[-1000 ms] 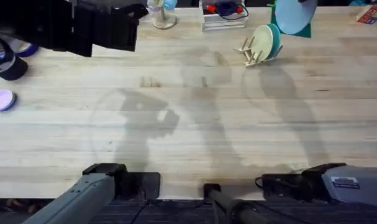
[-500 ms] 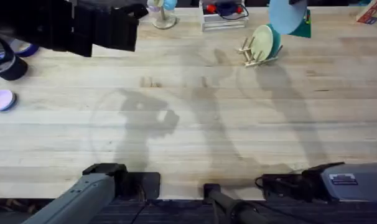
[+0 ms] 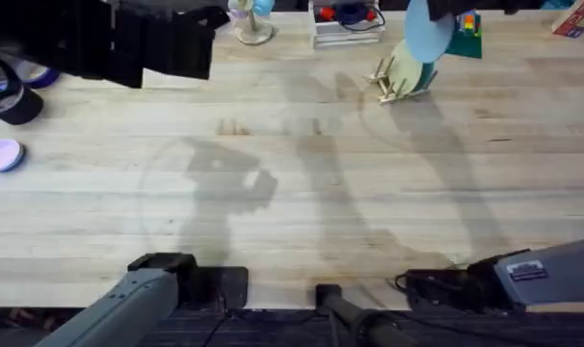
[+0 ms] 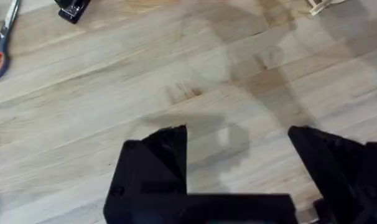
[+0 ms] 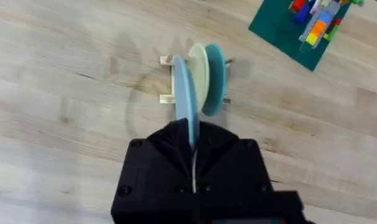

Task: Pick up the plates from the table one by one and place each into a slot on the dish rack.

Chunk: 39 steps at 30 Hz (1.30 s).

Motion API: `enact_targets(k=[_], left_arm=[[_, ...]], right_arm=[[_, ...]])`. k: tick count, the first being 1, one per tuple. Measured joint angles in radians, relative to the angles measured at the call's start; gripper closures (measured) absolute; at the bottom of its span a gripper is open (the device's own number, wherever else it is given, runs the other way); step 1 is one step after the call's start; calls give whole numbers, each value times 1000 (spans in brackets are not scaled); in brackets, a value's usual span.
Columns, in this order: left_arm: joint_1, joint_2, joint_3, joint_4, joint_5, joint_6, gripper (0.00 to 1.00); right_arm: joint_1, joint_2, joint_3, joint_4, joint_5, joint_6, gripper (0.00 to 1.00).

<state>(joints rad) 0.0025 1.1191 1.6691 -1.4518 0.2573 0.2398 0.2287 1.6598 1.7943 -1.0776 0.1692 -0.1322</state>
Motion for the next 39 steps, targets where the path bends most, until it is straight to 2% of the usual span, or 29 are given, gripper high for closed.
enact_targets(k=[12, 32, 39], left_arm=[[0, 0, 0, 0, 0, 0, 8], [0, 0, 0, 0, -16, 0, 6], [0, 0, 0, 0, -19, 0, 8]], right_arm=[[0, 92, 0, 29, 0, 0, 972], [0, 97, 0, 59, 0, 0, 972], [0, 139, 0, 80, 0, 0, 972]])
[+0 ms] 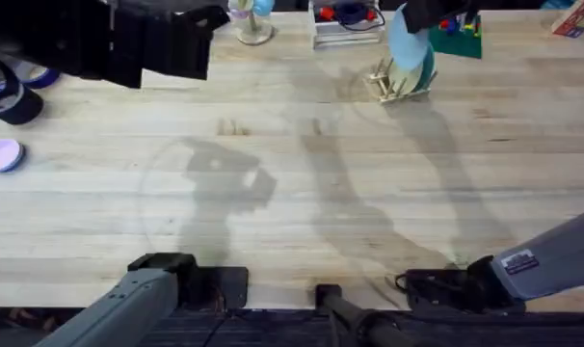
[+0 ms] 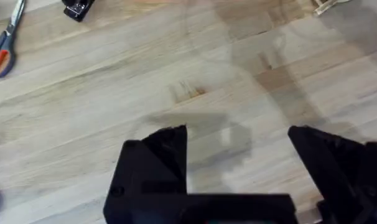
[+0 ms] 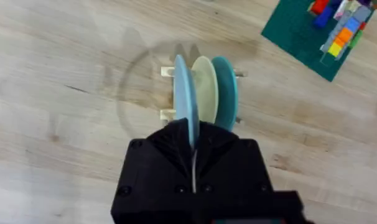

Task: Pick up the plates from the table one by one and place each into a slot on the dish rack.

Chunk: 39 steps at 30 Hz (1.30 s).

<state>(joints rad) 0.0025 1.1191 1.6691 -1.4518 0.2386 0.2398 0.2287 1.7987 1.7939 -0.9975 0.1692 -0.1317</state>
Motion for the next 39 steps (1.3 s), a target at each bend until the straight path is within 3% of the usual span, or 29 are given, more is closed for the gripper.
enact_targets(k=[39], left_arm=[[0, 0, 0, 0, 0, 0, 7]], right_arm=[[-23, 148, -2, 23, 0, 4, 972]])
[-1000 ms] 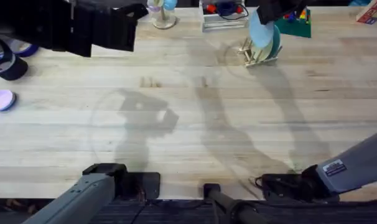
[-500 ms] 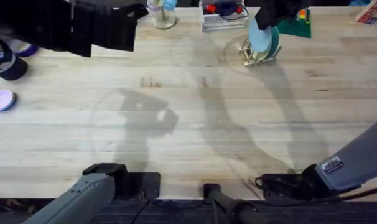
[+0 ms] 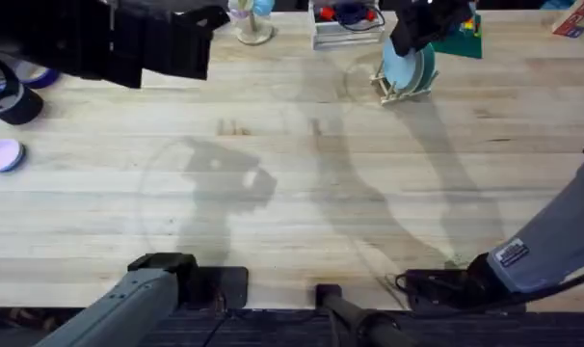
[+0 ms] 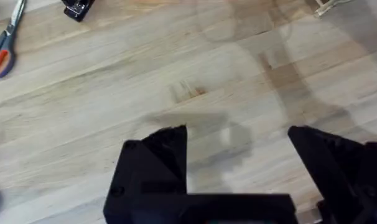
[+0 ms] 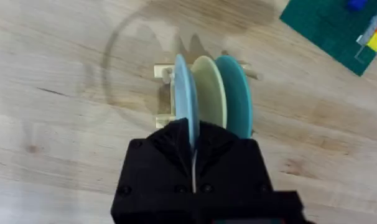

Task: Pick up the plates from the table one by one and place each into a slot on the dish rack.

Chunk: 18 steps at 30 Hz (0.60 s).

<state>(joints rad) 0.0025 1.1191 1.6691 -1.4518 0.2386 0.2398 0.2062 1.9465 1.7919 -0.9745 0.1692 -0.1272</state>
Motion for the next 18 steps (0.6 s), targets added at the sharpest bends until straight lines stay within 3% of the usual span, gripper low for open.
enact_targets(k=[18], left_arm=[[0, 0, 0, 0, 0, 0, 7]], right_arm=[[0, 35, -1, -9, 0, 12, 972]])
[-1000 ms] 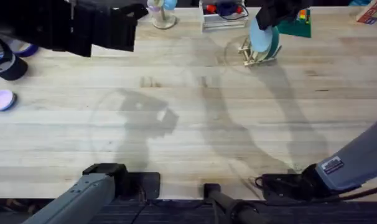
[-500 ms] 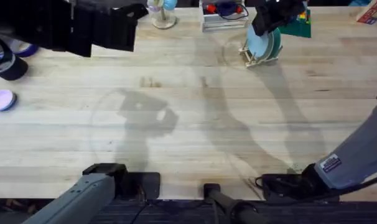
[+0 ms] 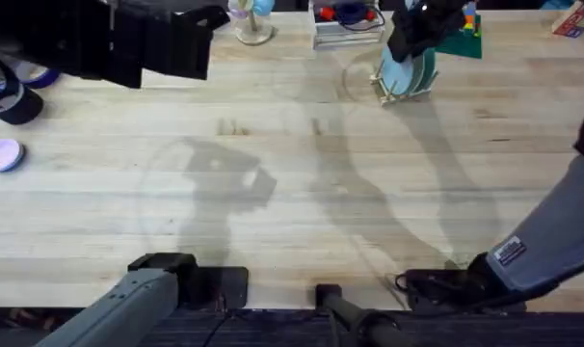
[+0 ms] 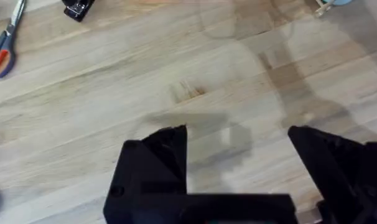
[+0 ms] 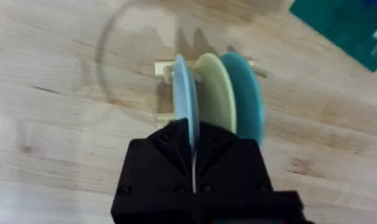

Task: Pick up the plates from the table one by one and place each into a slot on the dish rack.

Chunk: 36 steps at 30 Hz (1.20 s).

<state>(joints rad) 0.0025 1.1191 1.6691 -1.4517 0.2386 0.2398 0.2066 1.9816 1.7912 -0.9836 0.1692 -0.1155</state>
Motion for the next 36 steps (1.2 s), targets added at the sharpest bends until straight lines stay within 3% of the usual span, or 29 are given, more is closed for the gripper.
enact_targets(k=[12, 24, 36], left_arm=[[0, 0, 0, 0, 0, 0, 6], [0, 0, 0, 0, 0, 0, 7], [0, 0, 0, 0, 0, 0, 7]], right_arm=[[2, 18, 0, -12, 0, 8, 941], [2, 16, 0, -60, 0, 11, 676], [2, -140, 43, -86, 4, 11, 648]])
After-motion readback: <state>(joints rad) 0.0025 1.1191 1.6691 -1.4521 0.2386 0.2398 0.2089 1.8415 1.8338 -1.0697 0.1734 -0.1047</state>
